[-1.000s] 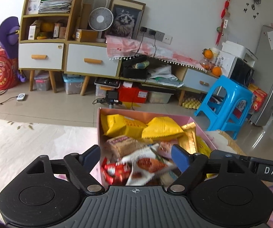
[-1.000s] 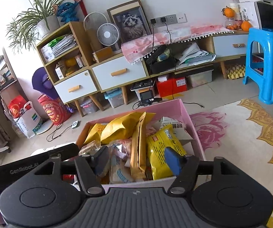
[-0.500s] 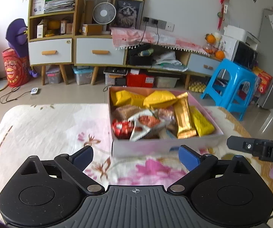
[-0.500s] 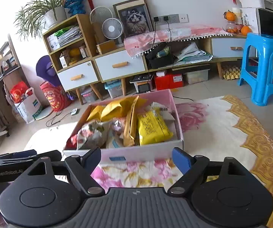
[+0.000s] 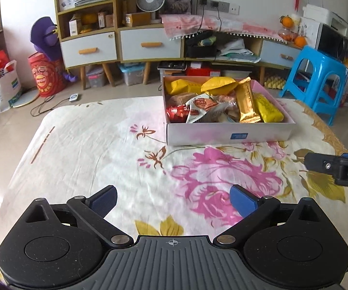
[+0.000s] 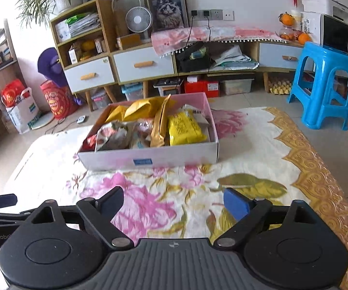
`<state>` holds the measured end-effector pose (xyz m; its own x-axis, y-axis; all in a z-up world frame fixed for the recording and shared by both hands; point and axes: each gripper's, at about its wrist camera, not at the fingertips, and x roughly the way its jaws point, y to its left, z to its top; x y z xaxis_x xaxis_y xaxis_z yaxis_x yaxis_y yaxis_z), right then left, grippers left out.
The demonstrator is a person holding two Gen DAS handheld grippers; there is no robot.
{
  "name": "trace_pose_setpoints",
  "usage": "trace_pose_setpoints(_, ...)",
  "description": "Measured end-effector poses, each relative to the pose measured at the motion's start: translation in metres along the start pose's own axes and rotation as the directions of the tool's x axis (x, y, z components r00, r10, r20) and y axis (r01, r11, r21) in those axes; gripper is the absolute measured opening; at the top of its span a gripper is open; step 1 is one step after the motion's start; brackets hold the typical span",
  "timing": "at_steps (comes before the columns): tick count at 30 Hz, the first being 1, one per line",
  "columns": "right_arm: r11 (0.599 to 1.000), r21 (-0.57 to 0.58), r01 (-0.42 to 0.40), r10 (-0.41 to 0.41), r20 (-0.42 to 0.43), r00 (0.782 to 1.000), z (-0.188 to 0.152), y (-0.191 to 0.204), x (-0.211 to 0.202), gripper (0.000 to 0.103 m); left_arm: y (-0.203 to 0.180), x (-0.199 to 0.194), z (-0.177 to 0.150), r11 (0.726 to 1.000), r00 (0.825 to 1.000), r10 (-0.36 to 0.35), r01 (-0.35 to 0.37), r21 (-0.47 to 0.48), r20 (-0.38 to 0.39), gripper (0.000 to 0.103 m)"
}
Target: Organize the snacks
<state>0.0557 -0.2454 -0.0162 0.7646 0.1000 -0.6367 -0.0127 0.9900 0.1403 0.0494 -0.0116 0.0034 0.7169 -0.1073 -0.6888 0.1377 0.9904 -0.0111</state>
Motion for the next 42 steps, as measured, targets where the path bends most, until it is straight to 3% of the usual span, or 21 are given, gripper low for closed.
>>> trace_pose_setpoints(11,0.998,-0.063,0.013,-0.016,-0.047,0.999,-0.014,0.012,0.003,0.085,0.001,0.002,-0.01,0.996,0.995,0.067,-0.071,-0.053,-0.075,0.103)
trace_pose_setpoints(42,0.999,-0.034,0.01,-0.012,-0.061,0.998,-0.013,0.01,0.003,0.088,-0.002,-0.001,-0.01,0.995,0.993,0.085,-0.089,-0.048,-0.079,0.103)
